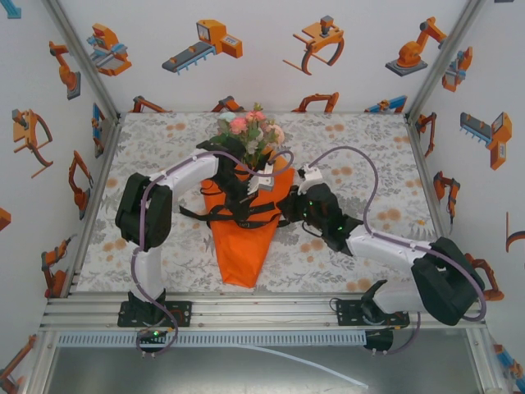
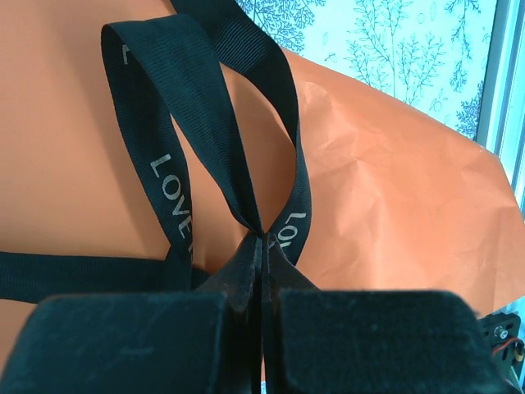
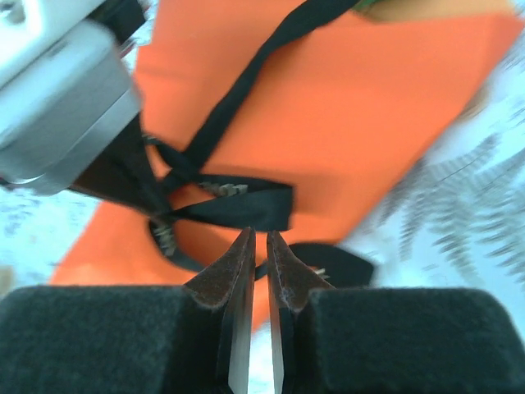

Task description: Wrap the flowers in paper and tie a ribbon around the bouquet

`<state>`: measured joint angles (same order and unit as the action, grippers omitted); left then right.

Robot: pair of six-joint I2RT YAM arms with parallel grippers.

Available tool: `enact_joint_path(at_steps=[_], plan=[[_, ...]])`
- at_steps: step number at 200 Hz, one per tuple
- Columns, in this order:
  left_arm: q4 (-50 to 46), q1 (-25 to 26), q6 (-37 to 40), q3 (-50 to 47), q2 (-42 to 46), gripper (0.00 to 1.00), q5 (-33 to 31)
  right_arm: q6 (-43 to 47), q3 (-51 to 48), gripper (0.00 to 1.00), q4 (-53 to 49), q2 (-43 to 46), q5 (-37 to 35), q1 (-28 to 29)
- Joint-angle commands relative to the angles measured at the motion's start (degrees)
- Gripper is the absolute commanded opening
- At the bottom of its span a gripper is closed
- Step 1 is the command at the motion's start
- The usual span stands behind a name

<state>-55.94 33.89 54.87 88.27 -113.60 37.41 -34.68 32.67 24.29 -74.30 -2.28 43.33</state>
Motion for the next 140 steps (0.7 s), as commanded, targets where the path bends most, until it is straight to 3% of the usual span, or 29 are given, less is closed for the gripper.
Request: enact_joint_path(at_steps=[1,44,86,140], plan=[[-1.2,-0.7,1.5,0.7,2.8,0.0,0.2,-20.2,-2.1,0.17,-1.4,0.3,-7.1,2.5],[0.1,-1.4,1.1,0.0,4.1,0.0,-0.1,-23.9,-4.9,0.14,5.7,-6.0,-9.3,2.5],[0.6,-1.4,0.8,-0.3,4.4,0.0,0.2,-22.3,-6.6,0.11,11.0,-11.1,-6.8,2.5],[1.3,-1.5,0.4,-0.6,4.2,0.0,0.0,-21.5,-7.4,0.14,15.8,-11.2,-5.7,5.2]])
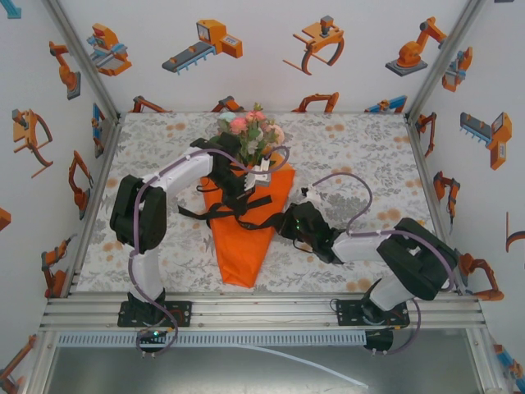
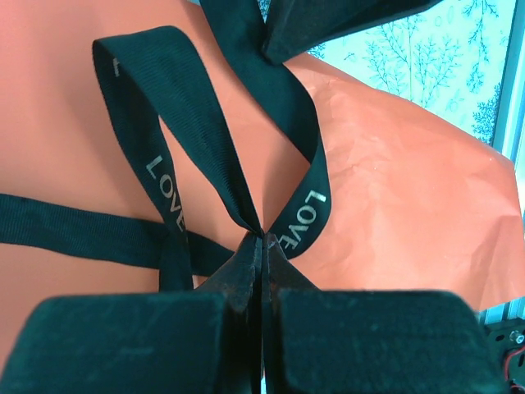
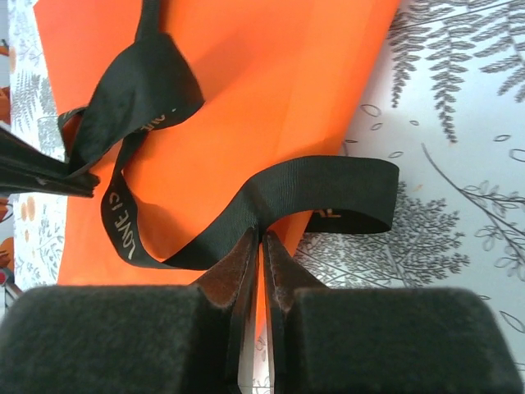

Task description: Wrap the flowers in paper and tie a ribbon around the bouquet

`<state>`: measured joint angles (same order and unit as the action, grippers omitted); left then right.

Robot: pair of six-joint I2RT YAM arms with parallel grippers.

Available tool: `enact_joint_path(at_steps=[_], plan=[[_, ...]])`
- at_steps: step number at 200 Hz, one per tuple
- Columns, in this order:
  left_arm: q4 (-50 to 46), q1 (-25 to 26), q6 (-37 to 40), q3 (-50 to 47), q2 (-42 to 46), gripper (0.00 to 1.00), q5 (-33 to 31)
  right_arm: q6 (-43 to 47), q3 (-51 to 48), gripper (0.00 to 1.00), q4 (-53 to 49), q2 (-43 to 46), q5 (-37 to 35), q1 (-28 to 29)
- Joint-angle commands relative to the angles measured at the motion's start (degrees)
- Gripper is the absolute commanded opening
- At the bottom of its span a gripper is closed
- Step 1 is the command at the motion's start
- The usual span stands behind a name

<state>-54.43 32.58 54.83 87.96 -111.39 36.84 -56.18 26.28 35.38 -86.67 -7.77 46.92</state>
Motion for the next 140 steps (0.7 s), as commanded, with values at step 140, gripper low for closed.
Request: enact_joint_path(at_steps=[140], plan=[[0.0,0.0,0.1,-0.1,2.5,0.0,0.9,-2.8,-7.7,0.36,3.5,9.4,-14.1,3.1]])
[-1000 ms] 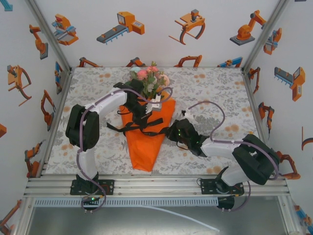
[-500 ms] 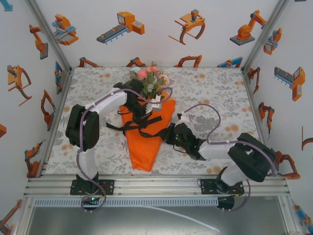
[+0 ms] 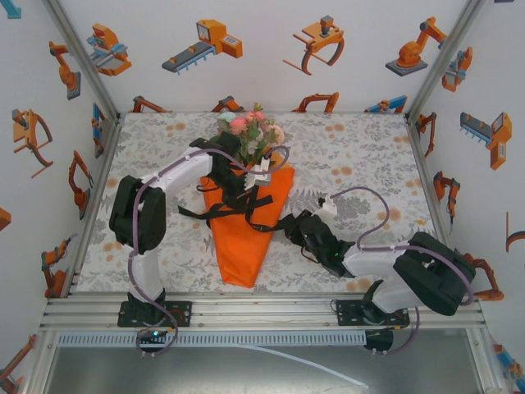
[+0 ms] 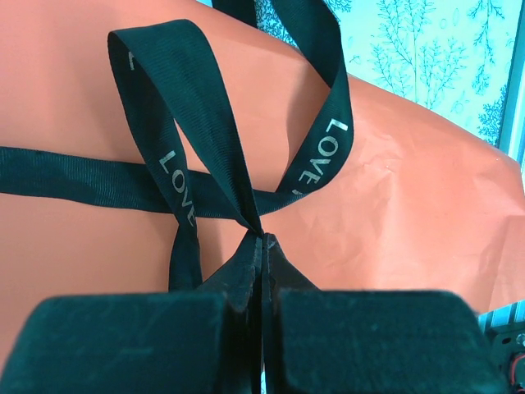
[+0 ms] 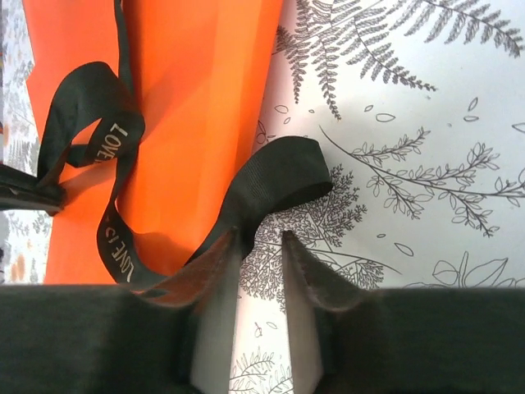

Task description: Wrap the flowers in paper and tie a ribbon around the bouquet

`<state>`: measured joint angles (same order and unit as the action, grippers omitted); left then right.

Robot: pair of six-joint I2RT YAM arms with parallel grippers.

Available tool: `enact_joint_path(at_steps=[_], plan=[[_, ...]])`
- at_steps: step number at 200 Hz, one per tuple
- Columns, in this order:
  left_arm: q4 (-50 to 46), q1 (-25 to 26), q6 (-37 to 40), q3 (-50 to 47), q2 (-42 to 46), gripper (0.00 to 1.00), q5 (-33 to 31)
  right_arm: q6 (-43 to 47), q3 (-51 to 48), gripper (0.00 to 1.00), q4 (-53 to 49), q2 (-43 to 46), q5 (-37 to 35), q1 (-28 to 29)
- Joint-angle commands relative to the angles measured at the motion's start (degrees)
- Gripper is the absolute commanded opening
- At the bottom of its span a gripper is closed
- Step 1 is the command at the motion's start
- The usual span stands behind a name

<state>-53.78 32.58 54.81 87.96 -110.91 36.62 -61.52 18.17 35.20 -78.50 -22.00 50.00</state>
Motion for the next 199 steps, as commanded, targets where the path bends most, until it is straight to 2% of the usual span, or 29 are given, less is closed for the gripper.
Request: enact_joint_path(at_steps=[1,37,57,82,95,103,143,165,181,199], plan=[[-0.6,0.0,0.1,-0.1,2.0,0.0,1.1,2.5,0.3,0.36,3.8,1.3,0.2,0.0],[-0.7,0.2,0.5,-0.2,2.3,0.0,1.1,5.0,-1.6,0.35,7.3,5.0,4.5,0.1],[0.2,0.6,0.7,-0.5,3.0,0.0,1.4,3.9,-0.5,0.37,7.2,4.8,3.6,0.1],[1.3,1.0,0.6,-0.8,3.5,0.0,1.7,5.5,1.6,0.19,7.7,2.4,3.5,0.1],[1.8,1.6,1.1,-1.1,3.6,0.0,0.7,8.7,2.6,0.05,10.5,1.7,6.5,0.1],[2.0,2.2,1.6,-1.3,3.6,0.0,-0.5,10.8,3.1,0.0,12.6,1.5,8.5,0.1],[4.5,3.8,4.0,-1.4,4.2,0.0,-1.8,24.4,7.5,0.0,14.5,3.8,17.0,-0.1],[4.4,4.4,4.6,-1.3,4.4,0.0,-1.3,25.6,9.3,0.01,14.7,2.0,17.3,-1.7],[4.0,4.6,4.2,-1.6,4.4,0.0,1.9,25.9,11.2,0.01,16.4,0.0,21.1,-3.3],[4.0,4.6,2.3,-1.8,4.0,0.08,3.8,25.1,12.7,0.01,18.1,-2.3,22.6,-3.9]])
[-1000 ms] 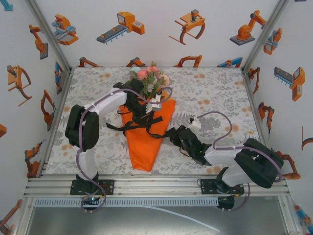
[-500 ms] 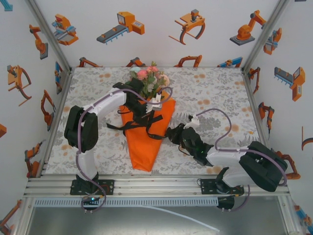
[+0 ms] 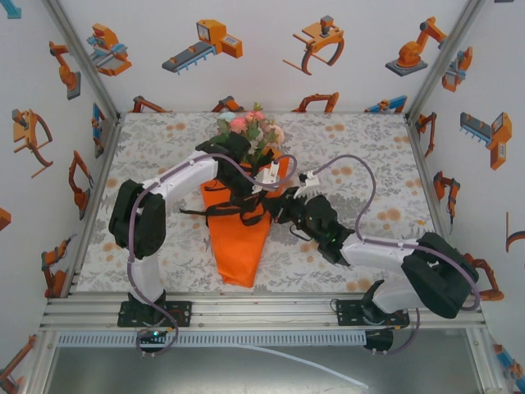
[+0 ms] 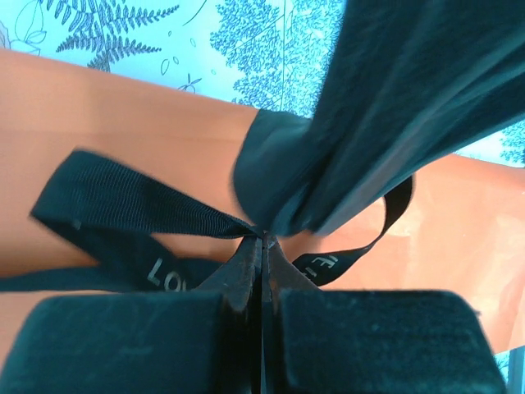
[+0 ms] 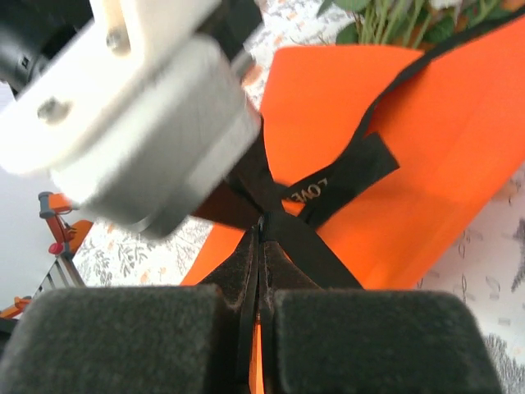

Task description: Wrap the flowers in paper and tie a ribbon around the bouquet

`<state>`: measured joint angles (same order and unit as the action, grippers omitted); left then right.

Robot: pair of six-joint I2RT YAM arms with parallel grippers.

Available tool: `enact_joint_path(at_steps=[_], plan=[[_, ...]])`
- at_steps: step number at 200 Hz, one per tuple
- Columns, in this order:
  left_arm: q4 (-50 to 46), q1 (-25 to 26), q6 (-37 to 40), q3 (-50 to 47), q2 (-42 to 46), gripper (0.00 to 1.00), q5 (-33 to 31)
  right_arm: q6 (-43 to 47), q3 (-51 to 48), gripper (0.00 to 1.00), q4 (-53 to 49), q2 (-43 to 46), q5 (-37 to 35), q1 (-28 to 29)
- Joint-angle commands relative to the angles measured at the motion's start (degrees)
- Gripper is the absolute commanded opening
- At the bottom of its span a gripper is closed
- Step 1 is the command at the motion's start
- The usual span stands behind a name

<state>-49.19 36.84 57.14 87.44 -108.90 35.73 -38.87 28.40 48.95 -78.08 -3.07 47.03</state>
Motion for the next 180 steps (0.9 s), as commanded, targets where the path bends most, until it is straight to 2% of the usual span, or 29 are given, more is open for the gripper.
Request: enact_joint_path(at_steps=[1,25,44,62,81,92,108,130,149,163,180], plan=[[-0.6,0.3,-0.1,-1.3,2.0,0.08,4.8,2.4,2.4,0.01,4.4,-2.9,3.6,-0.9],[-1.8,-0.1,-1.9,-2.2,2.4,0.11,6.9,0.8,2.2,0.01,6.1,-5.2,0.7,-0.9],[-1.4,-2.0,-4.9,-3.6,3.9,0.14,11.6,0.1,1.6,0.01,6.6,-5.9,-2.9,-0.9],[1.3,-3.6,-7.4,-6.0,5.8,0.29,16.4,0.1,1.7,0.01,7.7,-7.0,-3.0,-0.9],[1.7,-3.6,-8.7,-6.2,6.0,0.4,19.5,-0.8,2.3,0.01,9.0,-8.3,-2.1,-0.9],[0.5,-3.7,-9.0,-5.7,5.6,0.41,20.1,-1.2,2.6,0.01,9.4,-8.9,-1.9,-0.9],[0.5,-4.0,-10.0,-6.2,5.4,0.42,19.9,-1.6,2.7,0.01,9.8,-9.3,-2.3,-0.9],[4.3,-3.8,-13.1,-7.9,5.6,0.55,18.6,-1.9,2.2,0.01,10.4,-9.3,-3.0,-0.9],[12.5,-2.7,-19.1,-10.8,7.2,0.62,13.0,-1.9,1.9,0.01,10.5,-9.1,-3.0,-0.9],[20.3,-1.9,-26.9,-12.9,8.5,0.72,7.8,-2.0,1.7,0.01,10.5,-9.1,-3.3,-0.8],[24.5,-0.8,-33.1,-14.0,10.0,0.84,4.3,-2.0,1.7,0.01,10.6,-9.2,-3.6,-0.9]])
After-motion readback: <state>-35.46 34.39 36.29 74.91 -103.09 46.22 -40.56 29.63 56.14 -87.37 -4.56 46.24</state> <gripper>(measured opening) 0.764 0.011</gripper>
